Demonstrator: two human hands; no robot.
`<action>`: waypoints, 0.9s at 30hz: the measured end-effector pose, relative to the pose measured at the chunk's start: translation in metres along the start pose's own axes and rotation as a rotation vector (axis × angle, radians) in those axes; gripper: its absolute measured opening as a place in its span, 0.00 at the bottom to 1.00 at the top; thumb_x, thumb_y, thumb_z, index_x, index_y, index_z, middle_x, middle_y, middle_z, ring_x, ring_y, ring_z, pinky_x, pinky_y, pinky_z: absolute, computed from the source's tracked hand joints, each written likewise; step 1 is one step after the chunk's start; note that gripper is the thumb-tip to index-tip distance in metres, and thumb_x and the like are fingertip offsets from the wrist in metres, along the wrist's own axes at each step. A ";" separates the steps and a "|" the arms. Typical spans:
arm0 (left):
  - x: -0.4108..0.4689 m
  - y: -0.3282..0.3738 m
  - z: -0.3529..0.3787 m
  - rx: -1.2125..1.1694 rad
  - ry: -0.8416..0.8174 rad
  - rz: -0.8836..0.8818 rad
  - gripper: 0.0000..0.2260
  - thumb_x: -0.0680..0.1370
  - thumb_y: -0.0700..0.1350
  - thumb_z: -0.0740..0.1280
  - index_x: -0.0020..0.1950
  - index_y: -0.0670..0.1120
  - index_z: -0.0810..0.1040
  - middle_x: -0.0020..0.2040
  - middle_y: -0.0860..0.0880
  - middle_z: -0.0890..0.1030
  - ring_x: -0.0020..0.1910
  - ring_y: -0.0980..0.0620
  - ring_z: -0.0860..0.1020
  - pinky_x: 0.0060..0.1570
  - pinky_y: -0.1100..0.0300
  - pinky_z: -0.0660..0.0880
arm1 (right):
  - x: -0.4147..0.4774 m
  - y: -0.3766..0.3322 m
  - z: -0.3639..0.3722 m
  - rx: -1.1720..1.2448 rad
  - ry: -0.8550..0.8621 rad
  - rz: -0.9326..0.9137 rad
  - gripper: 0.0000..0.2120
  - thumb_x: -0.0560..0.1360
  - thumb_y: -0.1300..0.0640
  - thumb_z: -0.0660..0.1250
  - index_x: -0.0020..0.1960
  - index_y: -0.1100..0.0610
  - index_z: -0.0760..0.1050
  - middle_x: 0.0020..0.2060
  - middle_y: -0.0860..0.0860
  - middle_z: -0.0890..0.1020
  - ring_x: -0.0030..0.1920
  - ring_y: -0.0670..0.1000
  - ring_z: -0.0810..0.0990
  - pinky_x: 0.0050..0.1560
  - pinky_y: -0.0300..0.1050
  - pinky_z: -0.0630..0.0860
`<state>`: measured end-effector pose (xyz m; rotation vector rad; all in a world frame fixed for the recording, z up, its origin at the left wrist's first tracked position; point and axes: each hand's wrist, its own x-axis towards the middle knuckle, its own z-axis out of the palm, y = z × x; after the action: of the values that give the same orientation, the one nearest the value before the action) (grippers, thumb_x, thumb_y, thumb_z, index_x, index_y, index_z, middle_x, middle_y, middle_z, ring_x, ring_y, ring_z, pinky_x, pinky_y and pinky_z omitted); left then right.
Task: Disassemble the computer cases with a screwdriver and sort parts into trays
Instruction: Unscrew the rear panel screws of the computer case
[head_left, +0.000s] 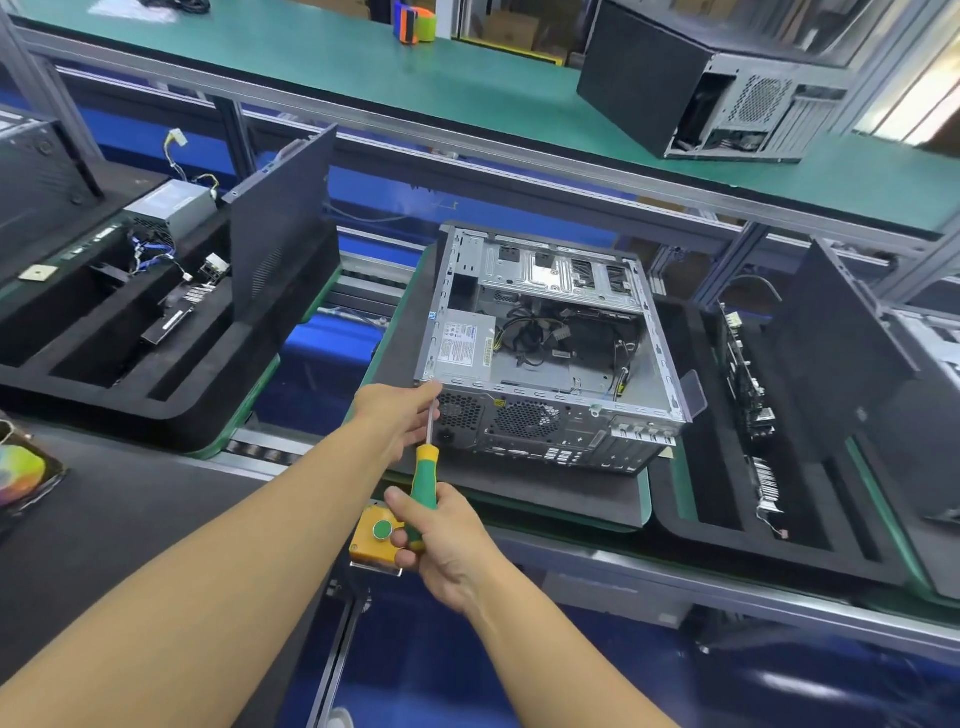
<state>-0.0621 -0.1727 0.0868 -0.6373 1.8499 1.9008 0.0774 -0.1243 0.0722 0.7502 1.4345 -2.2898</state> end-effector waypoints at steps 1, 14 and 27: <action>0.001 -0.001 0.000 0.005 0.007 0.005 0.12 0.73 0.45 0.77 0.49 0.40 0.77 0.43 0.44 0.86 0.40 0.50 0.85 0.40 0.57 0.83 | -0.001 -0.001 -0.001 -0.008 0.000 0.000 0.17 0.77 0.56 0.72 0.59 0.59 0.68 0.46 0.56 0.74 0.30 0.45 0.72 0.26 0.37 0.69; -0.008 -0.010 0.005 -0.035 -0.171 0.036 0.08 0.80 0.41 0.61 0.42 0.42 0.75 0.33 0.47 0.76 0.31 0.51 0.74 0.43 0.53 0.80 | -0.018 0.013 -0.027 -0.188 0.005 -0.027 0.02 0.78 0.56 0.60 0.50 0.54 0.70 0.34 0.50 0.75 0.28 0.48 0.71 0.25 0.38 0.64; -0.072 -0.034 0.119 0.334 -0.618 0.199 0.13 0.84 0.46 0.62 0.45 0.40 0.80 0.31 0.49 0.75 0.27 0.54 0.71 0.29 0.62 0.72 | -0.066 -0.060 -0.157 -0.181 0.247 -0.348 0.11 0.82 0.42 0.58 0.46 0.43 0.76 0.32 0.51 0.78 0.25 0.49 0.71 0.24 0.38 0.66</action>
<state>0.0114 -0.0512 0.1033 0.2333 1.7799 1.5901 0.1389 0.0438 0.0996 0.8022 1.9940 -2.3285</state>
